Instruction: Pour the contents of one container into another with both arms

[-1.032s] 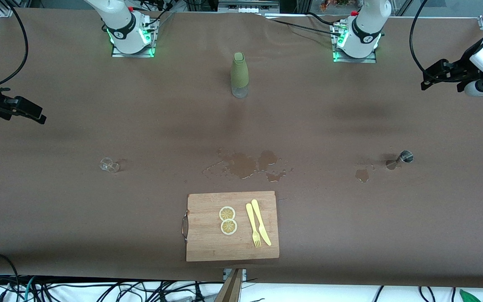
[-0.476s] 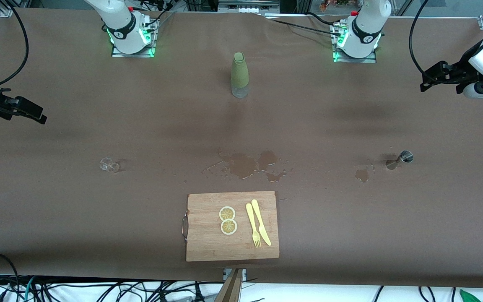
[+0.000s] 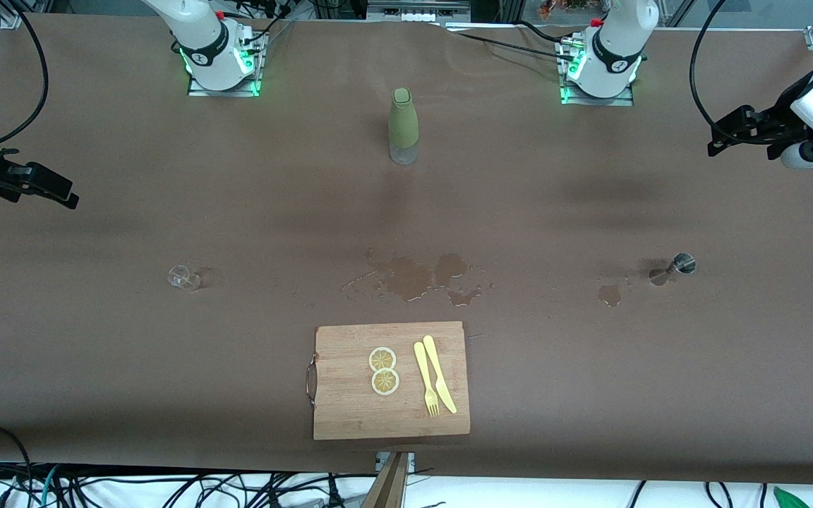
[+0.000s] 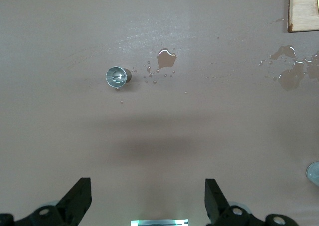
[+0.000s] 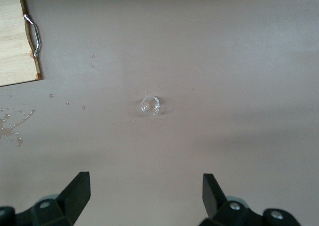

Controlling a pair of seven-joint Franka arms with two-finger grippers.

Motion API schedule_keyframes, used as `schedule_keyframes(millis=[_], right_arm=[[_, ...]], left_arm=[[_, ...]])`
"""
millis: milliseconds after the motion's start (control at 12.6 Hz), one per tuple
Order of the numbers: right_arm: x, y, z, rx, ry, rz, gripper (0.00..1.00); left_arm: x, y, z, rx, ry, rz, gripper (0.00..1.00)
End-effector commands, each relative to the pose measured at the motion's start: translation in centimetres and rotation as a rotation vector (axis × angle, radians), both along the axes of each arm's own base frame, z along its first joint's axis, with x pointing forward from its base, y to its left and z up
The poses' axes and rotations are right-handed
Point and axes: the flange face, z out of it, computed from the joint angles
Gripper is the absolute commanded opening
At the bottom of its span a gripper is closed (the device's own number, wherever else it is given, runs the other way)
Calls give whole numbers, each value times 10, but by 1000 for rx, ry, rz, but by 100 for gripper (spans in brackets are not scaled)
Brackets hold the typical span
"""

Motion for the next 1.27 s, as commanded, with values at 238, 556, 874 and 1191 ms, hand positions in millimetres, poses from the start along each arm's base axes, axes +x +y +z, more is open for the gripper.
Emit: schedule_keyframes(millis=[238, 556, 874, 1191], right_arm=[[-6, -2, 3, -6, -10, 7, 100], [-5, -2, 2, -6, -11, 10, 100], [-4, 0, 2, -6, -14, 10, 100], [-4, 0, 2, -6, -14, 13, 100]], left_arm=[[2, -12, 0, 11, -10, 19, 100], [4, -12, -1, 11, -16, 19, 100], [8, -13, -7, 11, -11, 18, 100], [10, -13, -10, 10, -10, 18, 100]])
